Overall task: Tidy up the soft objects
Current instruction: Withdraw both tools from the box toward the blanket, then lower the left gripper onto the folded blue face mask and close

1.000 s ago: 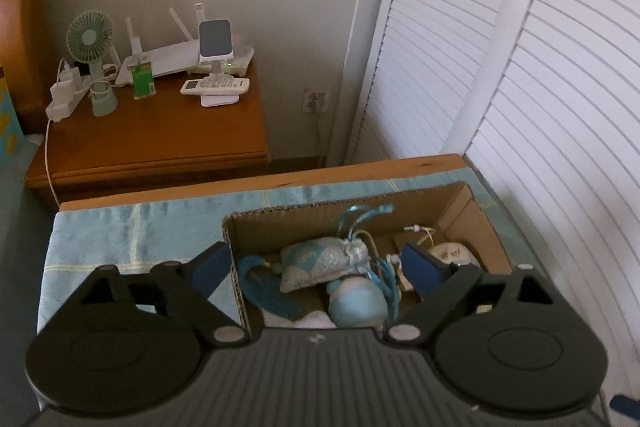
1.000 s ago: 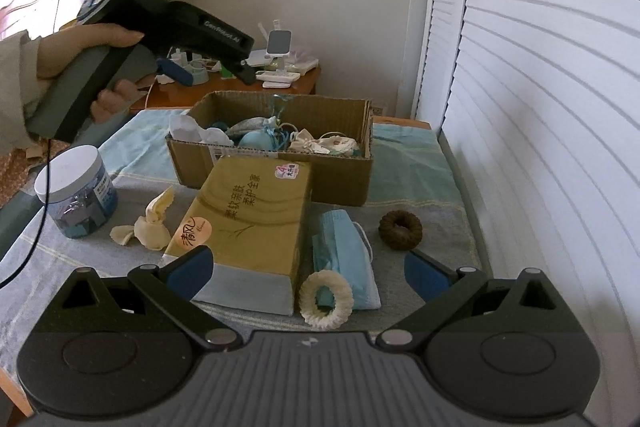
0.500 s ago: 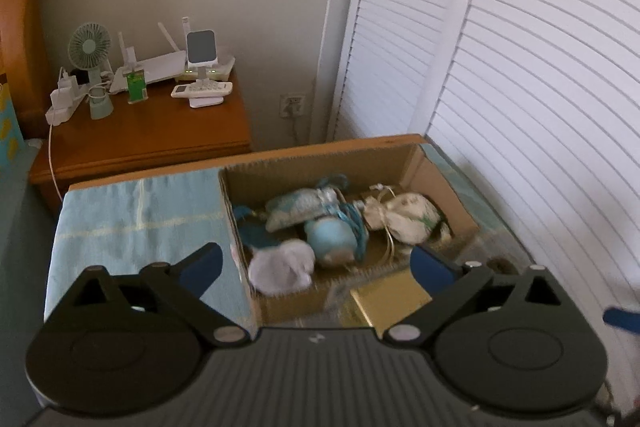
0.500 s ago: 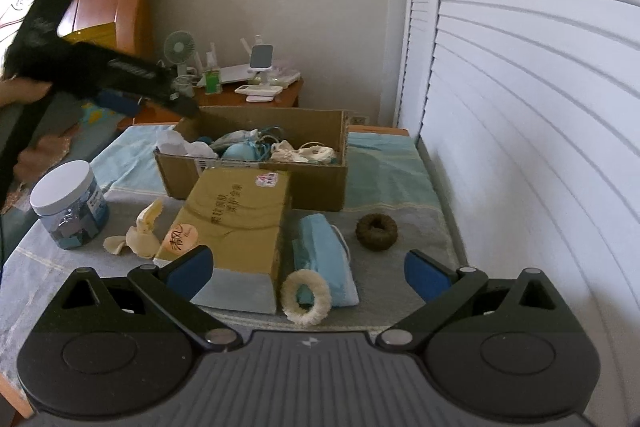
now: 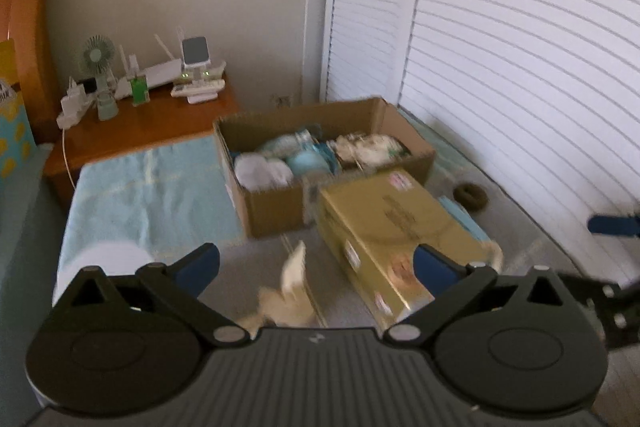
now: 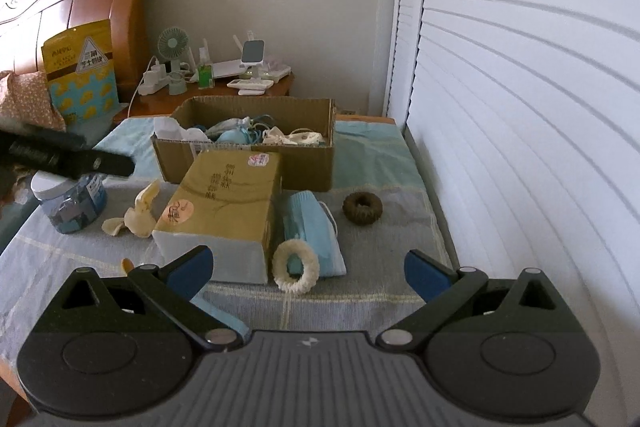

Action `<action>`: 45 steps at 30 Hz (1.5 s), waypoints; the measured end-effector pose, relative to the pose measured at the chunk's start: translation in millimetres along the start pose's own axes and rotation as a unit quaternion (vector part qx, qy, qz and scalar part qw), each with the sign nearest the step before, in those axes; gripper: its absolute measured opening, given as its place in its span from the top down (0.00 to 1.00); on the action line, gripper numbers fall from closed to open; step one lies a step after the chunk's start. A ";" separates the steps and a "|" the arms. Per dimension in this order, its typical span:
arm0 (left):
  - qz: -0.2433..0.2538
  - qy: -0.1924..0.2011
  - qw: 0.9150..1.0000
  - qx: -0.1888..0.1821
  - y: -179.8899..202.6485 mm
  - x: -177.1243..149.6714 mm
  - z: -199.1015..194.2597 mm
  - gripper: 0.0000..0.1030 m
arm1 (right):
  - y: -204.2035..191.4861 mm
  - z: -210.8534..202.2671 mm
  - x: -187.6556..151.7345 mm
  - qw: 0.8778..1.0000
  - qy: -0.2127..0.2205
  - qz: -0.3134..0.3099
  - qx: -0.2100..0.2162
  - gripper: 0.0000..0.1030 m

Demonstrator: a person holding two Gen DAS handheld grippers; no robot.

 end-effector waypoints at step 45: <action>0.112 -0.026 0.993 -0.027 128.2 -96.0 9.1 0.01 | 37.7 -14.7 -53.5 0.998 -0.043 0.010 -0.036 0.00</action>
Point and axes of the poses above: each gripper's, at about its wrist camera, not at the fingertips, and z roughly the way its jaws point, y to its right, x to its top, the point moved 9 cm from there along z, roughly the way its jaws point, and after that the axes turned 11 degrees about y, right-handed, at the moved point
